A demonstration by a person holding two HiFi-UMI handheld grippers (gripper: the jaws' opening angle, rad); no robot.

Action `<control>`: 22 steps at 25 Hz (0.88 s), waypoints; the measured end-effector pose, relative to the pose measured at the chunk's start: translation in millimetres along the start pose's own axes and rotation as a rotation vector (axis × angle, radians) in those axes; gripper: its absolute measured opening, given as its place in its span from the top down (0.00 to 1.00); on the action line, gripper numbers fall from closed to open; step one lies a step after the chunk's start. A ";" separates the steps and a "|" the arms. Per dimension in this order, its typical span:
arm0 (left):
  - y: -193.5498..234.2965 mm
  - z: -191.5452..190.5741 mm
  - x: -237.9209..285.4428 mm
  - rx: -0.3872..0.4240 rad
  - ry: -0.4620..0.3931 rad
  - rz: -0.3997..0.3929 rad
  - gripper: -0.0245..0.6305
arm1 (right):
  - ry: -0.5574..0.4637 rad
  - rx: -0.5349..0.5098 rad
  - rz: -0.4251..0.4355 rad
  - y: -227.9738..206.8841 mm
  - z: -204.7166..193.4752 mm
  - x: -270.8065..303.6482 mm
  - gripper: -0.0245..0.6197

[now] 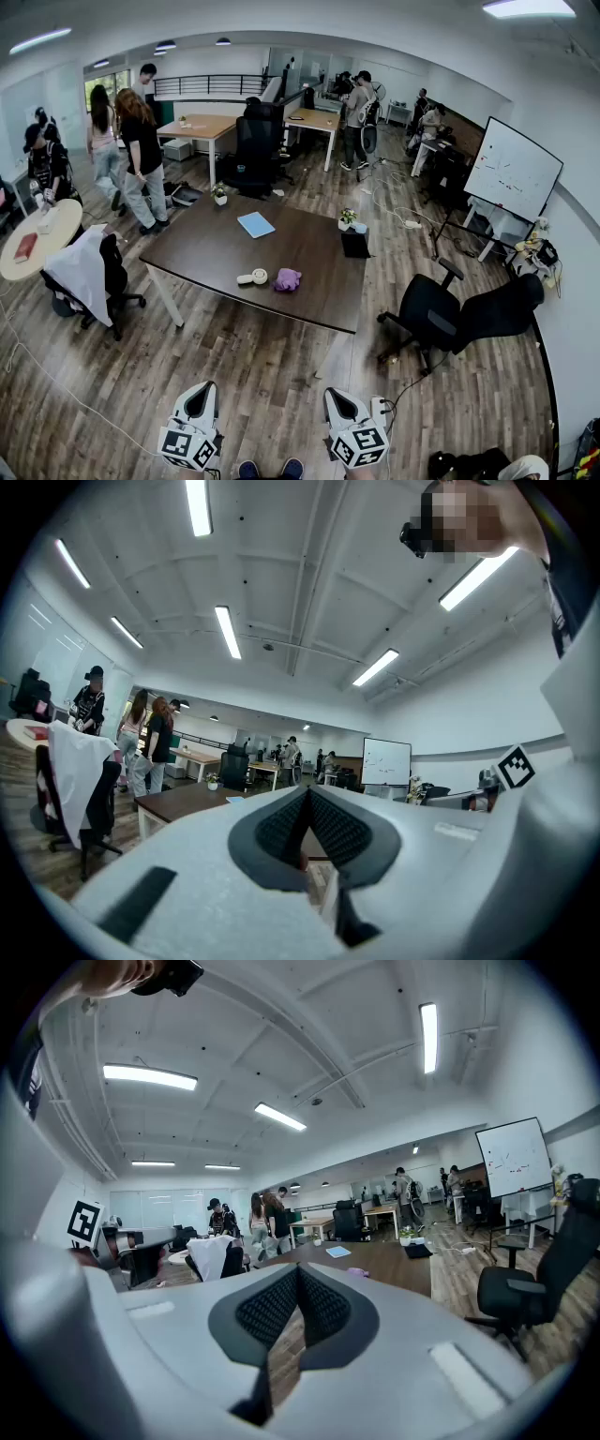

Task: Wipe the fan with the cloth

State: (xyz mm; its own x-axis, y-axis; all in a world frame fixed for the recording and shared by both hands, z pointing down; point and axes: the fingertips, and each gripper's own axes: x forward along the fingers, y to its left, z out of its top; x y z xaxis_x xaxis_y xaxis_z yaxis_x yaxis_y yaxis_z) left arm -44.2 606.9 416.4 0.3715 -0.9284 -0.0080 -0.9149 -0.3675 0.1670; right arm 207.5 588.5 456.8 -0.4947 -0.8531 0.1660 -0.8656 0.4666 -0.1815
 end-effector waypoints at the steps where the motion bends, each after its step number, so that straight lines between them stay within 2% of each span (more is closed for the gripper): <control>1: 2.9 -1.5 -0.2 -0.002 0.003 0.003 0.96 | 0.001 0.003 0.002 0.9 -1.3 1.9 0.95; 22: 13.3 -12.5 26.7 -0.008 0.028 0.014 0.96 | -0.013 0.032 0.018 -16.8 3.6 23.0 0.95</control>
State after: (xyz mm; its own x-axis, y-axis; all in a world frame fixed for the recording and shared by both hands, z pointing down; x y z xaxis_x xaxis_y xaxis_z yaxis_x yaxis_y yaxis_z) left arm -44.5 577.9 430.7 0.3632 -0.9315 0.0215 -0.9187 -0.3542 0.1747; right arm 210.9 560.2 460.2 -0.5093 -0.8474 0.1500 -0.8534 0.4749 -0.2149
